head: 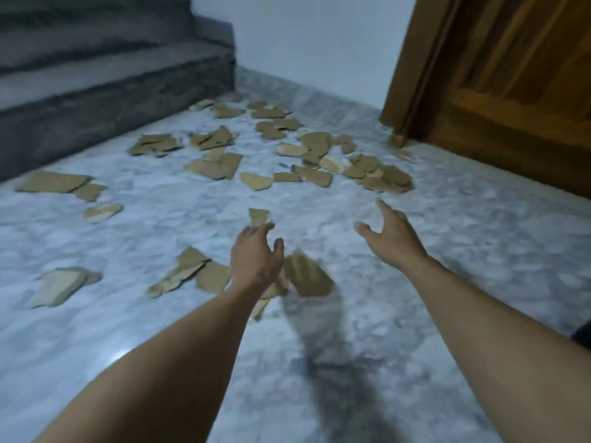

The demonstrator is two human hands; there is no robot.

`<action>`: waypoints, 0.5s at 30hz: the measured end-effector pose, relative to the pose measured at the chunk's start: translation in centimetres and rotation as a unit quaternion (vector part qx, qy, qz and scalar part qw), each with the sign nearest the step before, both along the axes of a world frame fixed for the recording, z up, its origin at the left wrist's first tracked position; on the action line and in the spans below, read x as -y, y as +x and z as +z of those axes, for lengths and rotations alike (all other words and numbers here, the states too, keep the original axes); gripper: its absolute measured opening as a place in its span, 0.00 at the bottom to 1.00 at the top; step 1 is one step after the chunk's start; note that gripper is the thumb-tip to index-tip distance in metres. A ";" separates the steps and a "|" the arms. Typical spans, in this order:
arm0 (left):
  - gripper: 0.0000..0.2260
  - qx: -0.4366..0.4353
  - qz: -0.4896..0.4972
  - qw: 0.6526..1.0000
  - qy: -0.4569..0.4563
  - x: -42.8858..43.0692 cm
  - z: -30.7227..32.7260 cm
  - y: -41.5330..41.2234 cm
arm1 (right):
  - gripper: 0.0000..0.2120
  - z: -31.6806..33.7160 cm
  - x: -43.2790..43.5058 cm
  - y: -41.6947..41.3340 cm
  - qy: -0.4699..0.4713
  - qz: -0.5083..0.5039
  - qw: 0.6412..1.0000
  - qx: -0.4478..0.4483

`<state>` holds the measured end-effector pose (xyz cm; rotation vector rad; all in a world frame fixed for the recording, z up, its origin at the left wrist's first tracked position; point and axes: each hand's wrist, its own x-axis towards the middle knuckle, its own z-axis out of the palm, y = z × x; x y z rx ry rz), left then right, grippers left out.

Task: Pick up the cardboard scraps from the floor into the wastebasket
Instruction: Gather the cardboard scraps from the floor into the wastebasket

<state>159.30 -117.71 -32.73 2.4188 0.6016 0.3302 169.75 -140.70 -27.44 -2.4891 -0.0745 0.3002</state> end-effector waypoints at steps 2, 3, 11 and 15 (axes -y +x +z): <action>0.31 -0.087 0.031 0.993 0.072 -5.3 -2.6 -3.6 | 0.45 -4.0 -4.8 -1.2 -0.020 0.038 0.997 -0.071; 0.36 -0.132 0.044 0.987 0.083 -7.7 -3.8 -5.2 | 0.47 -5.8 -7.0 -1.9 -0.040 0.050 0.993 -0.101; 0.40 -0.229 -0.023 0.967 0.112 -15.6 -9.8 -8.8 | 0.55 -13.6 -18.4 -8.6 -0.201 0.207 0.957 -0.034; 0.29 -0.182 0.018 0.965 0.185 -17.7 -10.0 -8.3 | 0.46 -15.0 -22.1 -8.1 -0.232 0.183 0.954 0.056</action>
